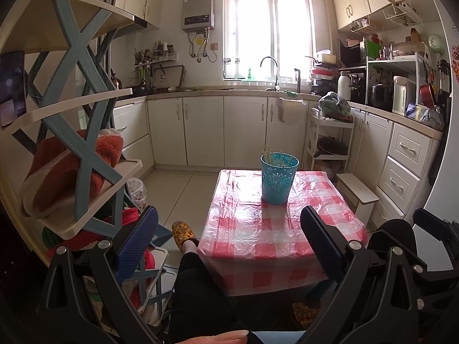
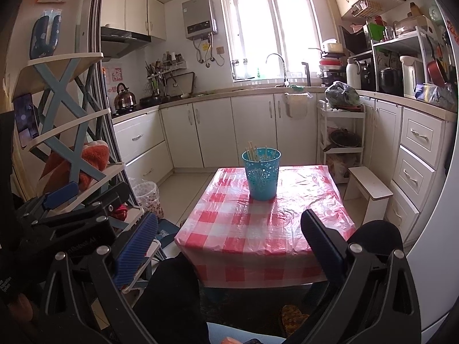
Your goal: Organize utensils
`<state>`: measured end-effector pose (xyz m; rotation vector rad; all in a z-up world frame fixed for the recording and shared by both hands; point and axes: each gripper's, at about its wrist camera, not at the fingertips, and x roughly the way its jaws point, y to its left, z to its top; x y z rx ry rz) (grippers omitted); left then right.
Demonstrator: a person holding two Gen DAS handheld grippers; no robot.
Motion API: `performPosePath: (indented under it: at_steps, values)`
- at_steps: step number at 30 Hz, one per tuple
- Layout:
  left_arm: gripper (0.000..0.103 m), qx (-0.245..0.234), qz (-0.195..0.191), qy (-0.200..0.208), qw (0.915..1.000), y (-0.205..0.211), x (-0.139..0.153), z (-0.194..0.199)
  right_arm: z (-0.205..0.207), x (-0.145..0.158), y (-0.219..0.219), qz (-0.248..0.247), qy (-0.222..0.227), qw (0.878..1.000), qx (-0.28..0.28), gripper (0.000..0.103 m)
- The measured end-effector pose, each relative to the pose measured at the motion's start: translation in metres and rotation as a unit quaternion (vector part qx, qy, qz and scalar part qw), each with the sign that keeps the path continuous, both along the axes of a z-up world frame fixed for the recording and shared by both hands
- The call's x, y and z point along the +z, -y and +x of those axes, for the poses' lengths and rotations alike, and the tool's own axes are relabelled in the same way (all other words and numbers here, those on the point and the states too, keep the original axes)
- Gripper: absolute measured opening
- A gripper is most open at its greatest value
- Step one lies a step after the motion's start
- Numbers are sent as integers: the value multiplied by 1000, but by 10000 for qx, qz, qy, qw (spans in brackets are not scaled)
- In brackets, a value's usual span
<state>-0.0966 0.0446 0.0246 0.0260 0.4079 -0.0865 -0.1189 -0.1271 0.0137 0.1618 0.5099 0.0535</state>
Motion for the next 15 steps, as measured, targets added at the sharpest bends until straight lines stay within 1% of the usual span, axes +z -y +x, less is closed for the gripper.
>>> performPosePath:
  at_steps: [15]
  values:
    - [95, -7, -9, 24, 10000, -2, -2, -3, 0, -3, -3, -45, -21, 10000, -4, 96]
